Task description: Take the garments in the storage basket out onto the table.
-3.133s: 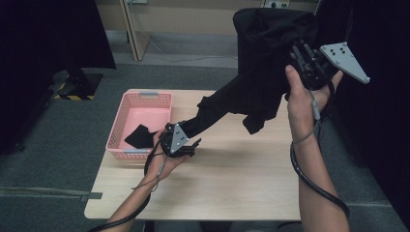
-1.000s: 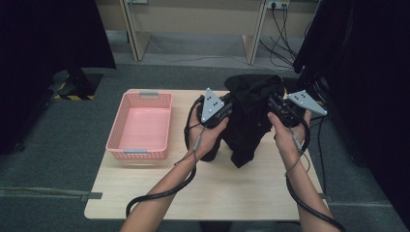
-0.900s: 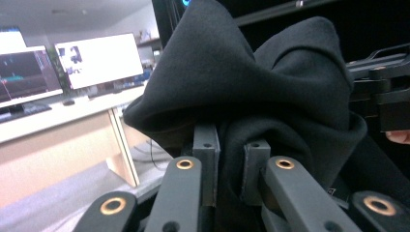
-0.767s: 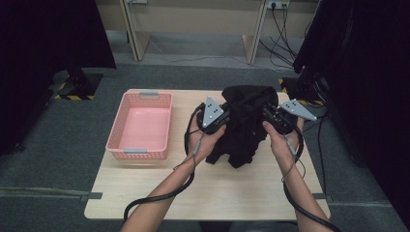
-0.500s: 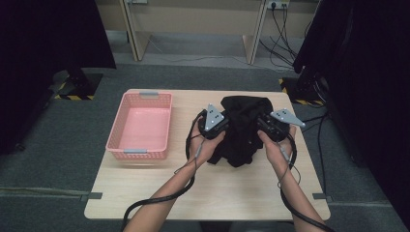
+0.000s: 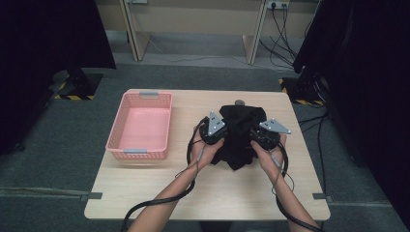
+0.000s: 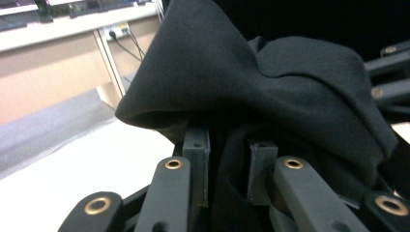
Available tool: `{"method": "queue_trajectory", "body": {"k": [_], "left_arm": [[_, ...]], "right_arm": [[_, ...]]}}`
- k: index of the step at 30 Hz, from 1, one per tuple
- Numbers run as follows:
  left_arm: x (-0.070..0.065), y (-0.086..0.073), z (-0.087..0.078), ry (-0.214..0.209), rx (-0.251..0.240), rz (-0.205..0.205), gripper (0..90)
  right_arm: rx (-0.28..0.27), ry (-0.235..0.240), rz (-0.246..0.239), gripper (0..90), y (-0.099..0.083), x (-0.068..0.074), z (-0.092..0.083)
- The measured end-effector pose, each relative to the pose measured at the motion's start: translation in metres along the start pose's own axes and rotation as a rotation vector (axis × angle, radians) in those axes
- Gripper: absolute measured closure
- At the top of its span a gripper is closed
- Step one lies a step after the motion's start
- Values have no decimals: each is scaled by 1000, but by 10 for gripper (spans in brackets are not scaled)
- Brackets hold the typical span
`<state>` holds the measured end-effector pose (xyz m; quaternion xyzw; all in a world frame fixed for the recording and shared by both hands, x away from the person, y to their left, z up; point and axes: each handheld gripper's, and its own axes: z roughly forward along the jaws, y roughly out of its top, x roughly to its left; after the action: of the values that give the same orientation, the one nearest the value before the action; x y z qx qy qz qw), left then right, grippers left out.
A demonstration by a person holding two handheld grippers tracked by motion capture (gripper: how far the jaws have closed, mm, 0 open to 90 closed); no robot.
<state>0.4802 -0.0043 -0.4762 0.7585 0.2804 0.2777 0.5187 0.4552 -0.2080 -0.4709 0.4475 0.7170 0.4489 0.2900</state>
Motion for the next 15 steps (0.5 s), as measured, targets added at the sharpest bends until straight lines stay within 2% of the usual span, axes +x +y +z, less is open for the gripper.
{"method": "queue_trajectory", "body": {"k": [2, 3, 4, 5, 6, 7, 8, 10, 11, 15], "left_arm": [[0, 0, 0, 0, 0, 0, 738], [-1, -8, 6, -3, 21, -14, 738], [-1, -8, 6, -3, 21, -14, 730], [-1, -8, 6, -3, 21, -14, 730], [-2, -15, 11, -9, 42, -20, 730], [-2, -15, 11, -9, 42, -20, 717], [-1, -22, 16, -9, 65, -26, 717], [-1, -22, 16, -9, 65, -26, 703], [-1, -28, 19, -8, 78, -42, 703], [0, -31, 22, -13, 83, -54, 671]], "right_arm": [[16, 4, 4, 763, -6, 2, 5], [16, 4, 4, 761, -6, 2, 5], [16, 4, 4, 761, -6, 2, 5], [42, 5, -6, 761, -12, 7, 13], [42, 5, -6, 758, -12, 7, 13], [42, 5, -6, 758, -12, 7, 13], [63, 11, 7, 751, -21, 9, 20], [82, 20, 20, 751, -28, 9, 26], [82, 20, 20, 748, -28, 9, 26], [92, 25, 37, 746, -30, 8, 28]]}}
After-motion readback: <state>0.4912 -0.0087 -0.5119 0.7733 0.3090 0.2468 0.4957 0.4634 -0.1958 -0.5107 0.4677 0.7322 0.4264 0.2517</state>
